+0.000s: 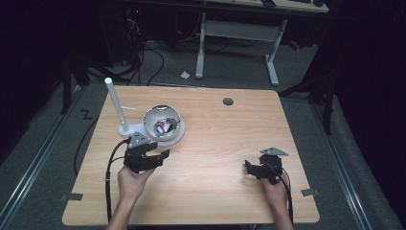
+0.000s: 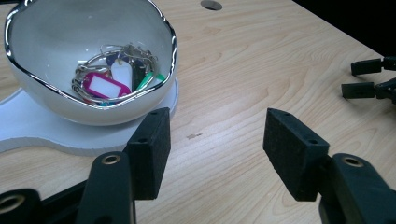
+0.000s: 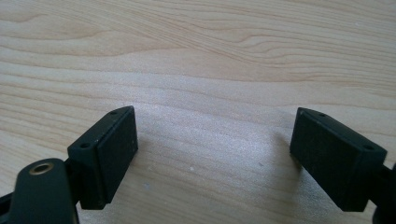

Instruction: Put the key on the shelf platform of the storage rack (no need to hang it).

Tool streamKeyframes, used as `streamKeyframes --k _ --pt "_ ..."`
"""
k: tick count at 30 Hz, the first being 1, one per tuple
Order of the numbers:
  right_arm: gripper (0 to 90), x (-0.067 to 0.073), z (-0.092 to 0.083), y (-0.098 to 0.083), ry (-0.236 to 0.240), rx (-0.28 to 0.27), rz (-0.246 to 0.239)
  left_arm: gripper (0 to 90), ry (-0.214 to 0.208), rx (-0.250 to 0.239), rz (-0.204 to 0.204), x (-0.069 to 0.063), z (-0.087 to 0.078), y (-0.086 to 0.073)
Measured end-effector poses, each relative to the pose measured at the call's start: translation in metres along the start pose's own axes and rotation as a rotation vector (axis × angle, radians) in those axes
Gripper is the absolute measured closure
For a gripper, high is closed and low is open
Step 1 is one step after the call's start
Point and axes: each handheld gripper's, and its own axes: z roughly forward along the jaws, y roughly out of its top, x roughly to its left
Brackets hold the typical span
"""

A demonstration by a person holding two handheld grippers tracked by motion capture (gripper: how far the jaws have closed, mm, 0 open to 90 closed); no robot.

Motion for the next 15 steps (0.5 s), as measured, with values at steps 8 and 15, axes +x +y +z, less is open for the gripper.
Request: streamKeyframes --k 8,15 --pt "15.1 0.000 0.000 0.000 0.000 0.000 0.000 41.8 -0.001 0.000 -0.001 -0.002 0.003 -0.007" --pt "15.1 0.000 0.000 0.000 0.000 0.000 0.000 41.8 -0.008 0.013 -0.012 -0.002 0.007 -0.015"
